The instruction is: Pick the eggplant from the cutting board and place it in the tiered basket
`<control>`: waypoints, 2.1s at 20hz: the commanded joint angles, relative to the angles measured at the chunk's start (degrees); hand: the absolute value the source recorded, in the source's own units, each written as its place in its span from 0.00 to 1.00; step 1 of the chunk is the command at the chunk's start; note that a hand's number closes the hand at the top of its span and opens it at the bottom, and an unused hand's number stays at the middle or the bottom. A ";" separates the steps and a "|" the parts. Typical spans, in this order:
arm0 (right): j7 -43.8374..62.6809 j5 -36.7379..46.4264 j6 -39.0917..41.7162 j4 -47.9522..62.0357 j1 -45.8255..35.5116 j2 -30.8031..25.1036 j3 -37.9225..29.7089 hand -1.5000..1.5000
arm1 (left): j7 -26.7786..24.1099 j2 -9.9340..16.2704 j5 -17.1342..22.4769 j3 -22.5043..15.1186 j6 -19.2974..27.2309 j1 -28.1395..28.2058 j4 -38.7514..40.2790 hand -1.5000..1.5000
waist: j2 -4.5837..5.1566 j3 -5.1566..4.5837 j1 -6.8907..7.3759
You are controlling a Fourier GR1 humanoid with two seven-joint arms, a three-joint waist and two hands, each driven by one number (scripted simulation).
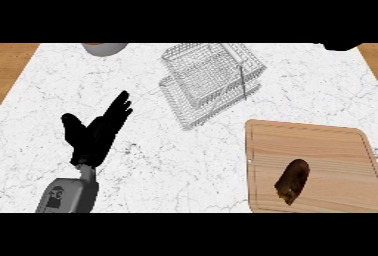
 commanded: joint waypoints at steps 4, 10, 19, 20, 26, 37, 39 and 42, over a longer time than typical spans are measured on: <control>-3.63 6.86 -9.29 16.78 -9.51 6.19 3.58 1.00 | 0.80 0.07 -0.22 -0.08 -0.36 0.39 -1.09 0.50 | 0.13 0.03 0.46; -13.25 8.74 -16.32 31.55 -13.45 9.76 2.59 1.00 | -0.29 -1.67 -1.37 -1.15 0.39 -0.52 0.37 0.50 | 0.33 0.04 0.67; -16.77 2.35 -25.04 39.60 -12.85 19.66 -4.02 1.00 | -0.31 0.18 0.21 0.61 -1.83 0.21 0.42 0.50 | 0.28 0.09 0.53; -16.91 2.92 -27.75 43.85 -15.22 21.05 -4.67 1.00 | -1.16 -0.33 -0.51 -0.34 -1.77 0.92 0.20 0.50 | 0.64 0.05 1.63; -29.95 -0.87 -29.32 53.16 -17.35 23.99 -4.57 0.00 | 1.42 -2.65 -1.00 -2.07 -0.15 -0.14 -1.83 0.50 | 0.75 0.06 2.13; -36.99 -4.15 -43.03 57.14 -22.42 21.35 -7.95 0.00 | 2.74 -2.11 -0.81 -0.49 0.06 -1.93 -0.46 0.50 | 0.46 0.05 0.80; -31.18 -6.83 -43.81 56.56 -24.22 19.95 -11.00 0.00 | -2.08 -2.21 -1.75 -0.78 -0.64 0.71 1.70 0.50 | 0.33 0.02 0.26; -28.69 -6.68 -44.17 56.68 -20.82 16.19 -11.63 0.00 | 2.77 -0.56 -0.44 0.87 -0.23 -0.36 -2.33 0.50 | -0.10 0.09 -0.45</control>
